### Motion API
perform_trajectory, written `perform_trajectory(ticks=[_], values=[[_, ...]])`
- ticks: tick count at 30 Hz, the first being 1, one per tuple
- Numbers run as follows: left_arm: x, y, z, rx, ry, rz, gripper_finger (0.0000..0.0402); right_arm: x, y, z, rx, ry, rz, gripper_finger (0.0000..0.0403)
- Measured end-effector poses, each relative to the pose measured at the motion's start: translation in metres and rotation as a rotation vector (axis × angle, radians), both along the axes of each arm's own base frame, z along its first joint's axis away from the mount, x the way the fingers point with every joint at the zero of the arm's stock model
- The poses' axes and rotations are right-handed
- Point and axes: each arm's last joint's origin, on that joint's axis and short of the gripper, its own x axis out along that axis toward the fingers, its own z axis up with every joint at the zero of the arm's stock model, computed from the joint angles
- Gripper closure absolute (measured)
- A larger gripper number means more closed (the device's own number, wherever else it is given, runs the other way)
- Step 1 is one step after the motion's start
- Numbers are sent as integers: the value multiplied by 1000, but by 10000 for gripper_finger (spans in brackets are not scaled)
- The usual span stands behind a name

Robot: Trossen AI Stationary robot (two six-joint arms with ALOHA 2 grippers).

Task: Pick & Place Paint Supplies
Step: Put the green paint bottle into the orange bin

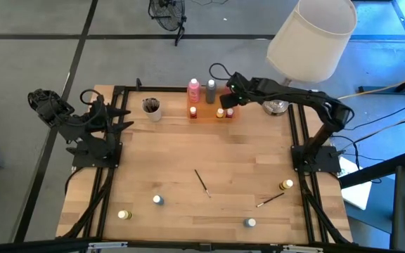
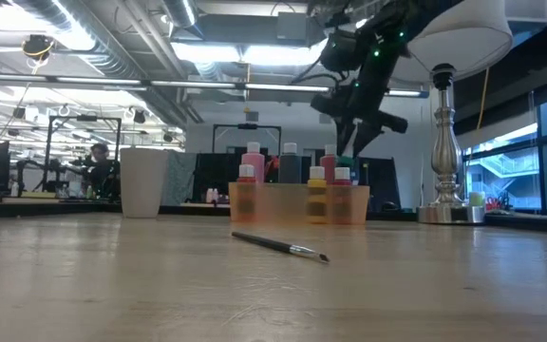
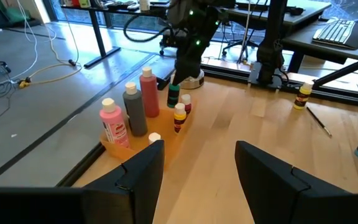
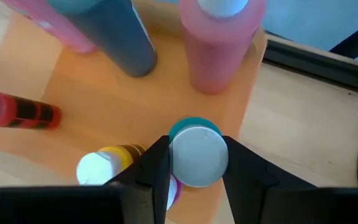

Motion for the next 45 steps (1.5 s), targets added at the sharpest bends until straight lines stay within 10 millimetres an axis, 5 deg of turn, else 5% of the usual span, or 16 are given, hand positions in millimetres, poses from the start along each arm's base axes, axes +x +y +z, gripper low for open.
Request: perform_trajectory(ticks=[10,45], values=[[0,0,0,-26,-11,7,208,7,-9,-24,46,51,15,284],[0,0,0,-37,-22,22,208,6,-22,-37,120,54,65,284]])
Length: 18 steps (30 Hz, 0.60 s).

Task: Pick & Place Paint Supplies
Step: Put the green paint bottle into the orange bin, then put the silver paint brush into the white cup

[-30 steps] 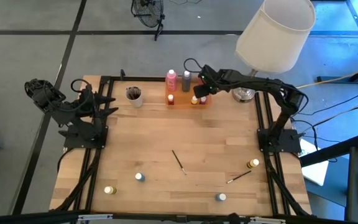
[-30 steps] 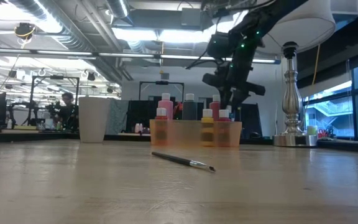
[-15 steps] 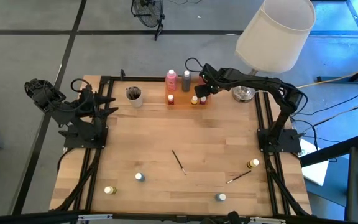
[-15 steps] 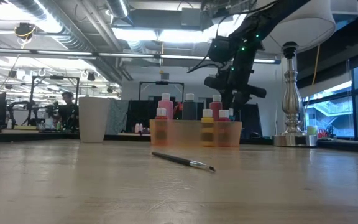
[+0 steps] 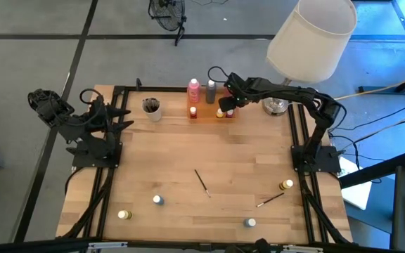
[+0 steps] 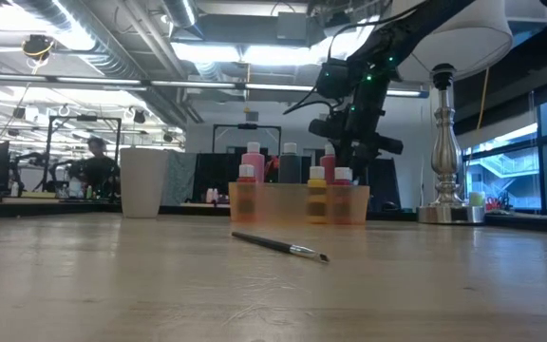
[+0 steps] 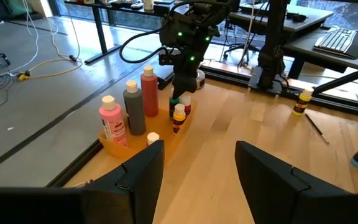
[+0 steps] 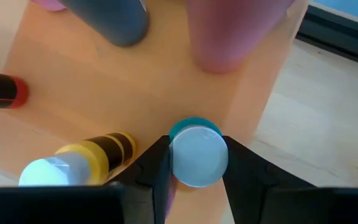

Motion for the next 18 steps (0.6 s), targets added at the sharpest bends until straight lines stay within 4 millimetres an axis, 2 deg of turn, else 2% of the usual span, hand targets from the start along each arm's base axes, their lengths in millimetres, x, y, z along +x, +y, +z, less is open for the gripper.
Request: perform_trajectory(ticks=[4,11,18], values=[[0,0,0,1,1,0,208,0,0,0,8,-7,-14,281],[0,0,0,-2,4,-9,208,1,-1,0,-17,-6,-30,178],[0,0,0,-3,5,-10,208,1,0,1,-10,-19,-24,137]])
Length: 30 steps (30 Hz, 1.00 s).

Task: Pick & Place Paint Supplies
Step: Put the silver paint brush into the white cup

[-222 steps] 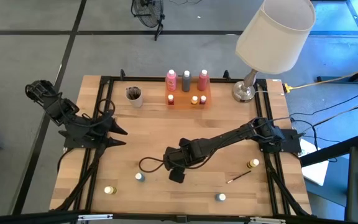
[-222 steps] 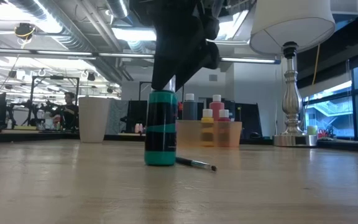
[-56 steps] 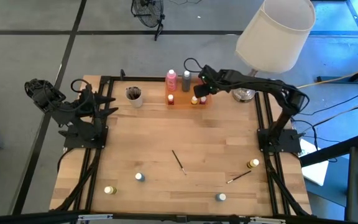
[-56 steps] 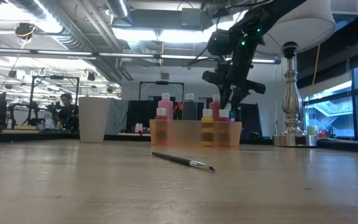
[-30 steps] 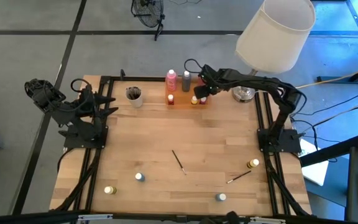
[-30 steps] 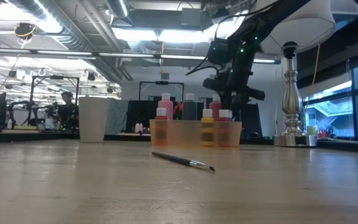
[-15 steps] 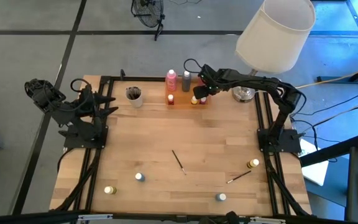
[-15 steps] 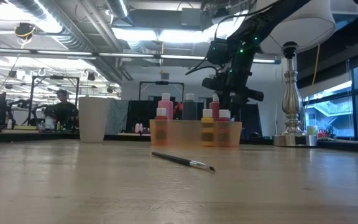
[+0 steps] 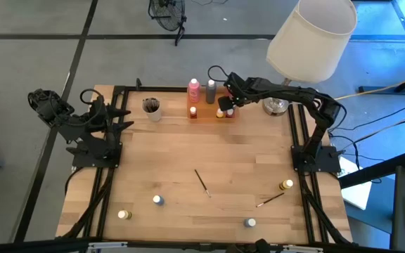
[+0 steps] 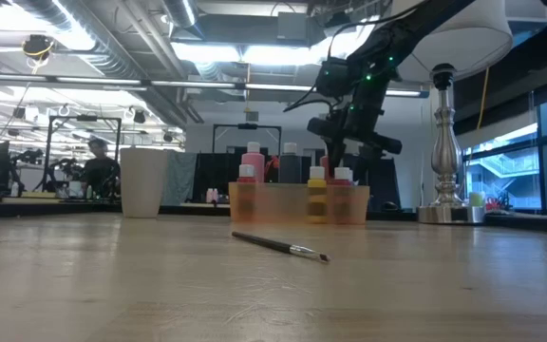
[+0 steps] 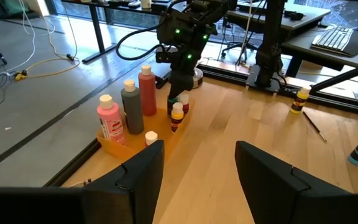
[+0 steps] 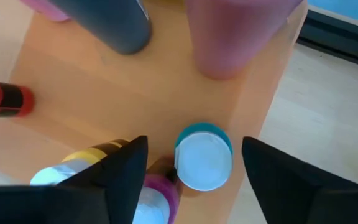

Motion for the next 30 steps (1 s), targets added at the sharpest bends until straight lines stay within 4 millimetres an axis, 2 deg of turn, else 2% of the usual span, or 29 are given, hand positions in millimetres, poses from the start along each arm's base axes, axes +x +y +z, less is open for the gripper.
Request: perform_trajectory(ticks=[6,18,23,30], values=[[0,0,0,-1,0,0,208,2,0,13,7,-38,11,131],[0,0,0,-4,4,-9,208,24,7,65,-16,-173,119,130],[0,0,0,-5,4,-10,208,40,25,91,-3,-279,229,130],[0,-1,-1,-14,14,-30,208,64,67,126,-53,-397,422,130]])
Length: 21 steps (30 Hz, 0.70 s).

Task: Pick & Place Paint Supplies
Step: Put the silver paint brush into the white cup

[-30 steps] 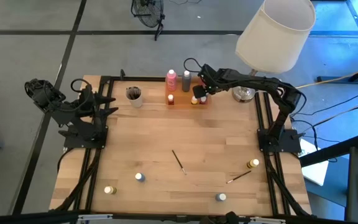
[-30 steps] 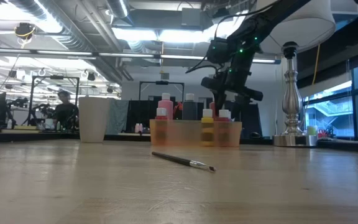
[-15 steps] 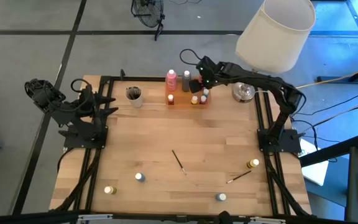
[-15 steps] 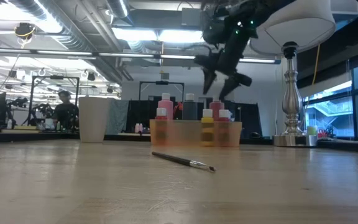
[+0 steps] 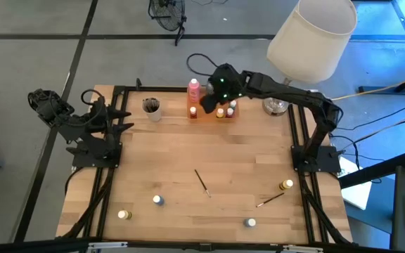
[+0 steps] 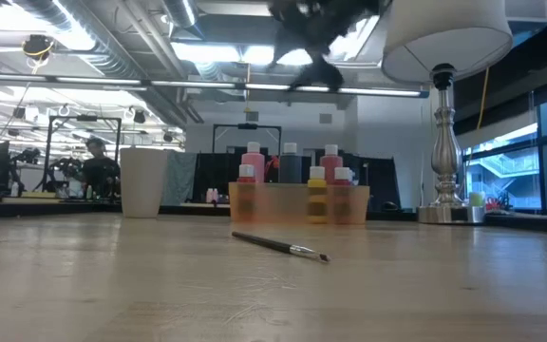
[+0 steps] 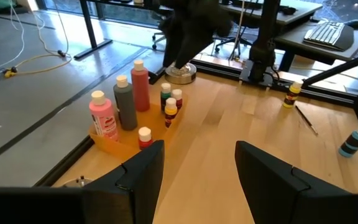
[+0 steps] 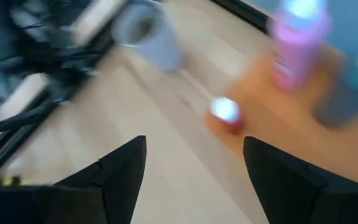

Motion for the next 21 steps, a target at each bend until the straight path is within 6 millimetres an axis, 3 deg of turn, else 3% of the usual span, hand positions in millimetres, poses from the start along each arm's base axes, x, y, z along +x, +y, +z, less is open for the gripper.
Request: perform_trajectory(ticks=[5,9,18,21], values=[[0,0,-1,-1,6,0,208,21,37,27,-108,-195,185,130],[0,-2,-2,-51,31,-68,208,31,65,38,-100,-333,329,130],[2,-8,-4,-176,77,-176,208,36,120,40,-17,-378,507,130],[5,-11,-5,-190,98,-198,208,35,140,41,89,-383,585,130]])
